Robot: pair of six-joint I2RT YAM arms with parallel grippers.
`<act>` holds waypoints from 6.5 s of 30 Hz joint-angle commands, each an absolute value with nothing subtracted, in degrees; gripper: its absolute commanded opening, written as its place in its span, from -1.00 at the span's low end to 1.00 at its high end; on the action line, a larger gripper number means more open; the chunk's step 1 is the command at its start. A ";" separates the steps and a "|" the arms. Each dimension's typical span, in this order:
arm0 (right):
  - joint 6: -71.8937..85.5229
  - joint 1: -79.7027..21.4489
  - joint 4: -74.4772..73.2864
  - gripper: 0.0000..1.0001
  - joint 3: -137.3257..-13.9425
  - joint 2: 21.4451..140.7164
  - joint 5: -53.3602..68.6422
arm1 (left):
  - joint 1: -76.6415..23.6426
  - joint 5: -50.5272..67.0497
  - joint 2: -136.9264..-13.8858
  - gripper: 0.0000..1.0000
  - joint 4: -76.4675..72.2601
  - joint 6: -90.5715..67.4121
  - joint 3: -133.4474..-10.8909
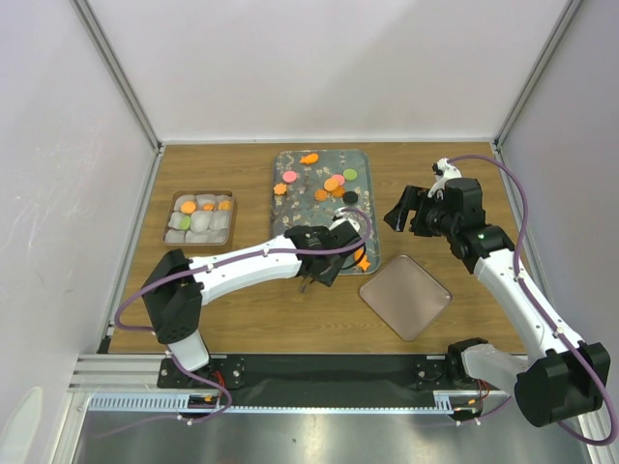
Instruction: Pack the cookies
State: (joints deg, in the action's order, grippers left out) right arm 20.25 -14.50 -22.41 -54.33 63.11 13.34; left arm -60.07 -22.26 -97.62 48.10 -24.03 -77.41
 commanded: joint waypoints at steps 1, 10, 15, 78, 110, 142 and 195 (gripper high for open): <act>19.16 -14.41 -21.71 0.67 -55.20 62.31 13.10 | -60.47 -22.24 -97.91 0.00 46.94 -23.82 -79.45; 19.07 -14.41 -21.80 0.67 -55.20 62.23 13.01 | -60.56 -20.39 -98.44 0.01 44.83 -23.38 -78.66; 19.07 -14.33 -21.80 0.67 -55.20 62.31 13.01 | -60.56 -21.44 -99.14 0.01 45.44 -23.73 -78.58; 19.42 -14.33 -21.36 0.67 -55.02 61.70 14.77 | -0.18 -12.13 -71.02 -0.33 37.88 -14.41 -55.37; 19.42 -14.68 -21.53 0.67 -55.11 61.44 14.76 | -0.18 -13.01 -71.19 0.01 38.23 -14.06 -55.28; 19.42 -12.92 -22.24 0.67 -55.20 61.08 10.90 | -62.30 -18.46 -92.28 0.02 41.22 -33.57 -77.60; 19.42 -13.10 -21.97 0.67 -55.02 61.00 12.57 | -62.32 -27.25 -99.59 -0.30 47.11 -30.76 -81.65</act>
